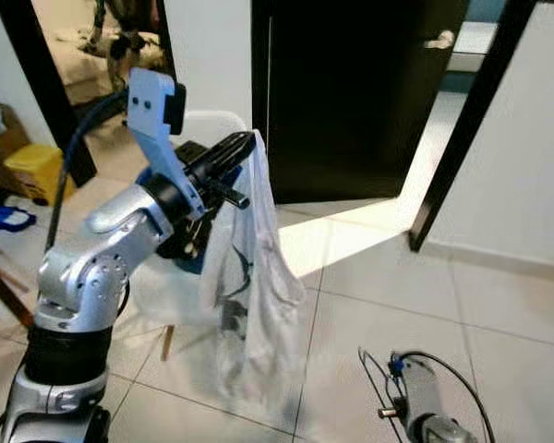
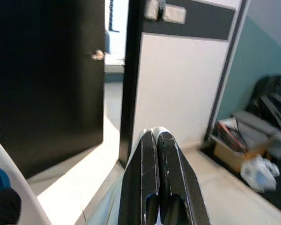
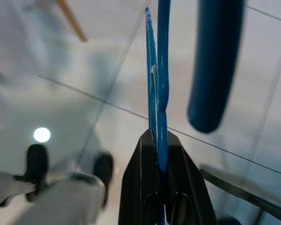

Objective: Hang hanger

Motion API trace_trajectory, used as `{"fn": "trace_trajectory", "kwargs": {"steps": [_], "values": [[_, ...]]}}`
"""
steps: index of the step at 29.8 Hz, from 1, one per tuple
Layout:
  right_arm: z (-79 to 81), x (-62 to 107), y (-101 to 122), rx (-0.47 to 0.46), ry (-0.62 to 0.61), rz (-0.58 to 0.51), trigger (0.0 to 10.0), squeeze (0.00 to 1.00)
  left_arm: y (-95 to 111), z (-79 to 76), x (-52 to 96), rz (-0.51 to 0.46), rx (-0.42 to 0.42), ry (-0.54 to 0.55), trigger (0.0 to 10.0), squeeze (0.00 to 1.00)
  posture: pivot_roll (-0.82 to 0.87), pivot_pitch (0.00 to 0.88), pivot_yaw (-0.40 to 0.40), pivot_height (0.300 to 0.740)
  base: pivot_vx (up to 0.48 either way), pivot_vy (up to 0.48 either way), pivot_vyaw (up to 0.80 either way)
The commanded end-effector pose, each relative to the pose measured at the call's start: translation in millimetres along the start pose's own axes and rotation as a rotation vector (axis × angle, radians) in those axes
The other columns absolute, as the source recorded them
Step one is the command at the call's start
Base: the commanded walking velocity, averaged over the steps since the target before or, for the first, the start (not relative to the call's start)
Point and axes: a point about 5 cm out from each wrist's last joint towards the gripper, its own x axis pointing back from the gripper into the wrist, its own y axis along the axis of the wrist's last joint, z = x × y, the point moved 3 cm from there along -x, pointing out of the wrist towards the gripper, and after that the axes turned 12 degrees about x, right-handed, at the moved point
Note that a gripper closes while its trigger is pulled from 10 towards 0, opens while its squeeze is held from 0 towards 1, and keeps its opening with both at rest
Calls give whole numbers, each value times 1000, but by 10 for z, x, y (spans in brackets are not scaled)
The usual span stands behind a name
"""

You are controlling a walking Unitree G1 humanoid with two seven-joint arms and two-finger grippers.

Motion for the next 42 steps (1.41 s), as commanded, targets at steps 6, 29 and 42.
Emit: {"fn": "trace_trajectory", "kwargs": {"steps": [6,29,42], "values": [[-643,153,1568,114,106,-417,10000,0,-105,232,76,110,-254,84,10000,0,-66,0,14,740,-55,0,-780],[-952,1222,2167,504,451,-567,10000,0,-154,617,181,23,-320,220,10000,0,-108,0,33,740,0,0,0],[-709,1611,2081,603,597,-508,10000,0,-261,993,302,-28,-132,355,10000,0,-118,0,36,740,0,0,0]]}}
